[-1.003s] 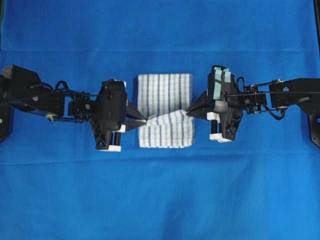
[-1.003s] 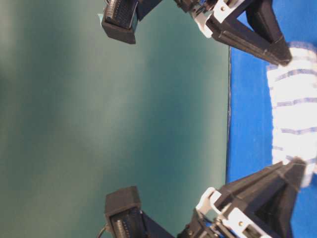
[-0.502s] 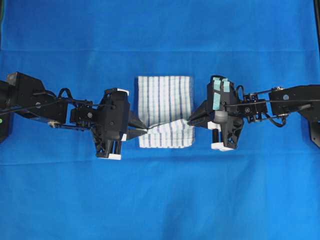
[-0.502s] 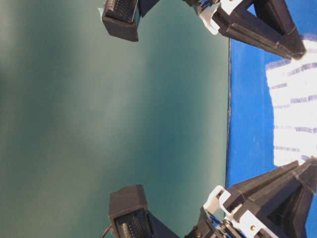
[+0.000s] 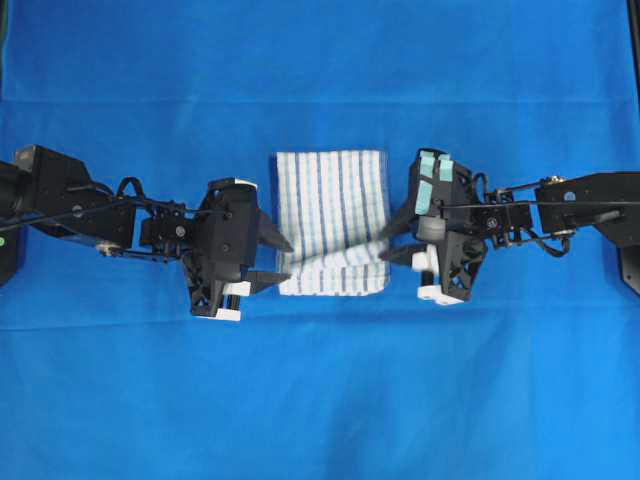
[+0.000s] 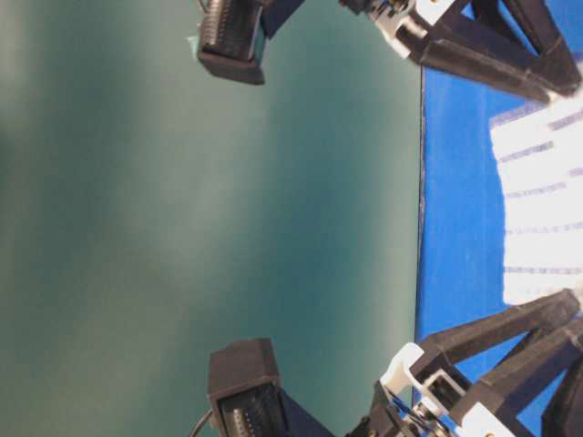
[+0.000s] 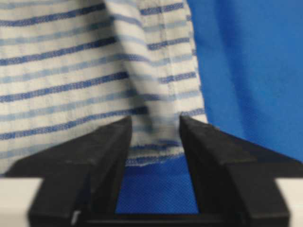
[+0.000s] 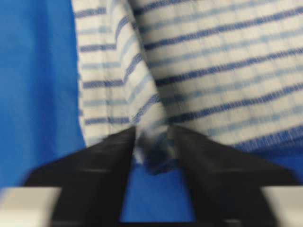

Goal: Fold the blue towel.

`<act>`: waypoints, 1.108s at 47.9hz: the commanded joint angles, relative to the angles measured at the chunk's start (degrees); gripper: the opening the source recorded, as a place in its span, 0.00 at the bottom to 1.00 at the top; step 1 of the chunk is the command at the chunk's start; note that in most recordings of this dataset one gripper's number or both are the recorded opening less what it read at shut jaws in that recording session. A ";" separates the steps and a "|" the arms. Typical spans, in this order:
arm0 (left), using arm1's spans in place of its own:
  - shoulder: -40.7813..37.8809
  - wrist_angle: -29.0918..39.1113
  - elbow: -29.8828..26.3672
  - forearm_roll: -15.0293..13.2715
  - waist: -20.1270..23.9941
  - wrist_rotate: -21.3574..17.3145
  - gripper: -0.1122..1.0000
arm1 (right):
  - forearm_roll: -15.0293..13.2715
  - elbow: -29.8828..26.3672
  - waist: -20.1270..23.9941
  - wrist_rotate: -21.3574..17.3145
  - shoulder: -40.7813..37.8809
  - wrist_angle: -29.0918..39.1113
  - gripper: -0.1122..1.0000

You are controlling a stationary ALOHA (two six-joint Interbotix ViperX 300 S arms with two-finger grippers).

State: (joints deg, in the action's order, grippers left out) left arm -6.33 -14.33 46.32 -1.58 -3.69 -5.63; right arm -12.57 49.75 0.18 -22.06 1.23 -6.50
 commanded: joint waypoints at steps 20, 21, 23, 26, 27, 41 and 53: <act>18.72 14.41 0.18 0.00 -0.26 -1.05 0.53 | -0.62 -4.13 1.58 0.53 18.11 12.39 0.61; 19.78 14.85 0.44 0.00 -0.18 -1.14 0.53 | -0.88 -4.13 1.58 0.53 19.69 13.18 0.61; 21.88 15.38 0.88 0.00 -0.18 -1.14 0.53 | -1.14 -3.96 1.58 0.62 21.71 14.15 0.61; 24.87 15.82 1.67 0.00 -0.26 -1.23 0.53 | -1.67 -3.60 1.58 0.70 24.79 15.56 0.61; 26.02 15.91 2.02 0.00 -0.18 -1.14 0.53 | -1.85 -3.43 1.58 0.79 25.75 16.00 0.61; 41.84 15.21 9.14 0.00 0.97 -1.14 0.53 | -4.83 0.97 1.58 0.88 41.22 20.48 0.61; 56.95 15.29 15.91 0.00 1.49 -1.05 0.53 | -5.27 7.47 1.58 0.88 53.26 21.01 0.61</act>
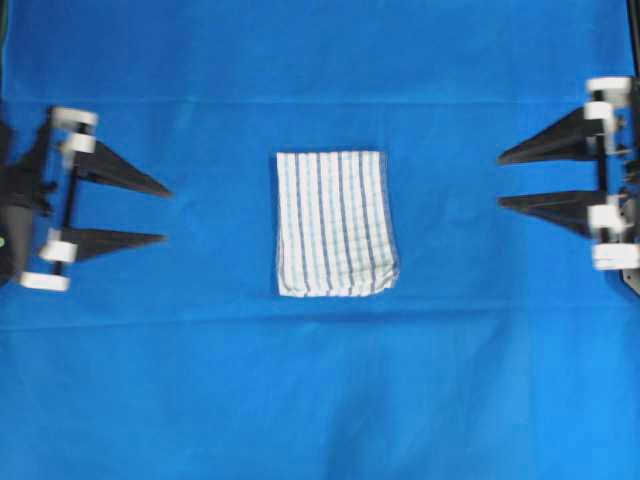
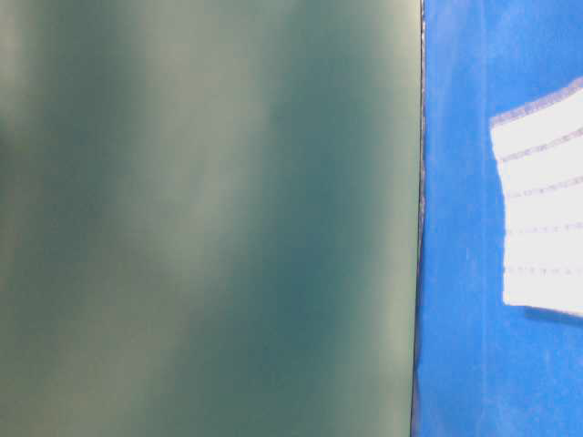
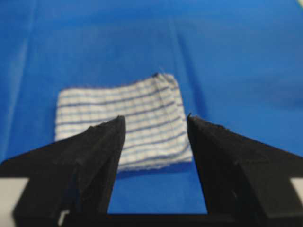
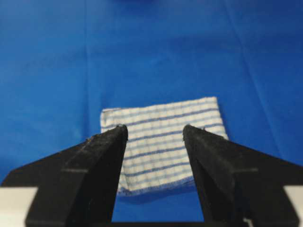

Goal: Fold the blue towel.

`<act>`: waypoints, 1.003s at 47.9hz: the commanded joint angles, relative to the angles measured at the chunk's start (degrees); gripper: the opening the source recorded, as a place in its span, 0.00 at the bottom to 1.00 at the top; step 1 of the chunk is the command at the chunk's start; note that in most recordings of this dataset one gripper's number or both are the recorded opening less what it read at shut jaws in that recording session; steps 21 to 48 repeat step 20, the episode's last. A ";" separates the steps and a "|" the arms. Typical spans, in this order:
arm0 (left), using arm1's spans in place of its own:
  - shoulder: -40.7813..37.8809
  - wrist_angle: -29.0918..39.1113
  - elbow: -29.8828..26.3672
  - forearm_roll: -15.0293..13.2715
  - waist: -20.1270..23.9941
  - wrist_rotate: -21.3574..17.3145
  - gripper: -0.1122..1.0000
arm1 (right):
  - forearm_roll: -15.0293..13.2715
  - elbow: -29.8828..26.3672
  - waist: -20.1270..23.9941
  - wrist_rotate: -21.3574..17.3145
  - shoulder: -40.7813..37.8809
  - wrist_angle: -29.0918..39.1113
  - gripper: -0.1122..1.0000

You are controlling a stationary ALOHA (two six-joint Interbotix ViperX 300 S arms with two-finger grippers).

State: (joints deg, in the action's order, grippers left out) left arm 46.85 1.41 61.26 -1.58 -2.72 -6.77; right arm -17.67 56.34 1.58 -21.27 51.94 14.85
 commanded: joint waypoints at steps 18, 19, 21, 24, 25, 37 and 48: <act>22.76 1.23 12.04 0.00 3.60 1.14 0.53 | -0.35 11.60 -0.70 0.00 13.71 -2.46 0.61; 23.47 1.32 12.57 0.00 3.60 1.14 0.53 | -0.35 12.04 -0.79 0.09 14.15 -2.90 0.61; 24.08 1.49 12.92 0.00 3.69 1.14 0.53 | -0.26 12.66 -0.88 0.09 14.33 -3.34 0.61; 24.08 1.49 12.92 0.00 3.69 1.14 0.53 | -0.26 12.66 -0.88 0.09 14.33 -3.34 0.61; 24.08 1.49 12.92 0.00 3.69 1.14 0.53 | -0.26 12.66 -0.88 0.09 14.33 -3.34 0.61; 24.08 1.49 12.92 0.00 3.69 1.14 0.53 | -0.26 12.66 -0.88 0.09 14.33 -3.34 0.61; 24.08 1.49 12.92 0.00 3.69 1.14 0.53 | -0.26 12.66 -0.88 0.09 14.33 -3.34 0.61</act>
